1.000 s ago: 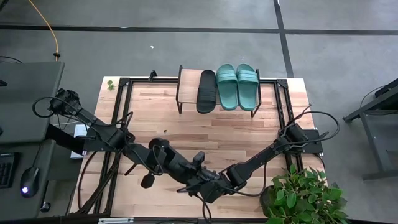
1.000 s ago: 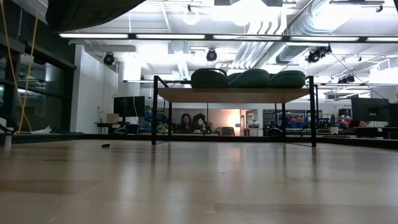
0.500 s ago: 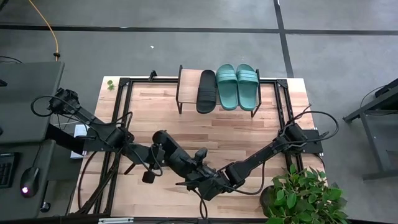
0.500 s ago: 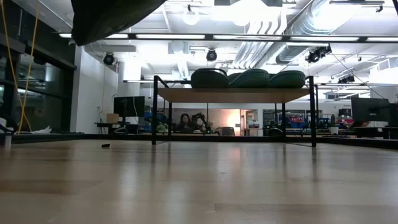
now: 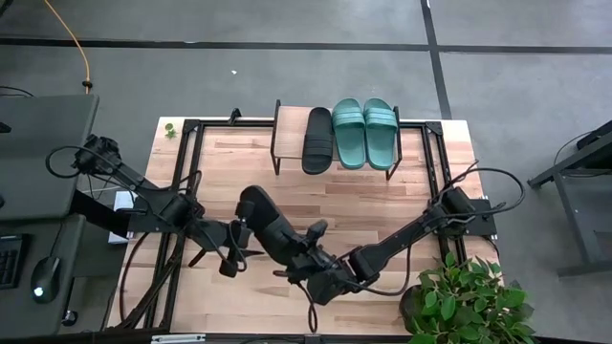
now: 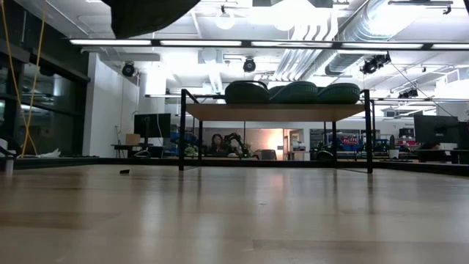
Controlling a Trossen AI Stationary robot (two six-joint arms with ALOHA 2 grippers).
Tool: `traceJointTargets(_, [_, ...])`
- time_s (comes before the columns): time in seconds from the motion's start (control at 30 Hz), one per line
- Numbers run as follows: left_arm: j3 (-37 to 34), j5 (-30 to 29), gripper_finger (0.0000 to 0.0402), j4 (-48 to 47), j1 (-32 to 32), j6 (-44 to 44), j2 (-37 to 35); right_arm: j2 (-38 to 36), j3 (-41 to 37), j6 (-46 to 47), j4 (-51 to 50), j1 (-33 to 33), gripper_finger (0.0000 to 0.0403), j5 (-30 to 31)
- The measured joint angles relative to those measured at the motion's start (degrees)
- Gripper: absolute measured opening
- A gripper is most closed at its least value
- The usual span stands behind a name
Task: Pick and place slides into the shelf
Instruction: Put the black slide on the shelf
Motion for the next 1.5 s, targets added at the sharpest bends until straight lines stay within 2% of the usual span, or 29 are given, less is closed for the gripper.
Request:
traceJointTargets(0.23, [-0.01,-5.60,0.0222,-3.65,0.00,0.44,-2.63,-0.80,0.04,3.98,-1.54,-1.62,0.0000,0.75])
traceJointTargets(0.73, [-0.07,-15.22,0.0216,-13.22,0.04,1.40,-12.27,-4.95,0.09,9.33,-7.47,-8.52,0.0000,-1.56])
traceJointTargets(1.07, [-0.09,-15.93,0.0216,-15.15,0.00,3.01,-16.55,-5.08,0.13,13.06,-9.10,-16.53,0.0000,-0.68])
traceJointTargets(1.3, [-0.09,-18.68,0.0216,-15.06,0.00,5.39,-17.05,-5.05,0.13,14.49,-9.66,-20.06,0.0000,3.78])
traceJointTargets(1.5, [-0.09,-20.07,0.0216,-15.06,0.00,5.75,-17.01,-4.97,0.13,16.46,-9.80,-22.54,0.0000,4.12])
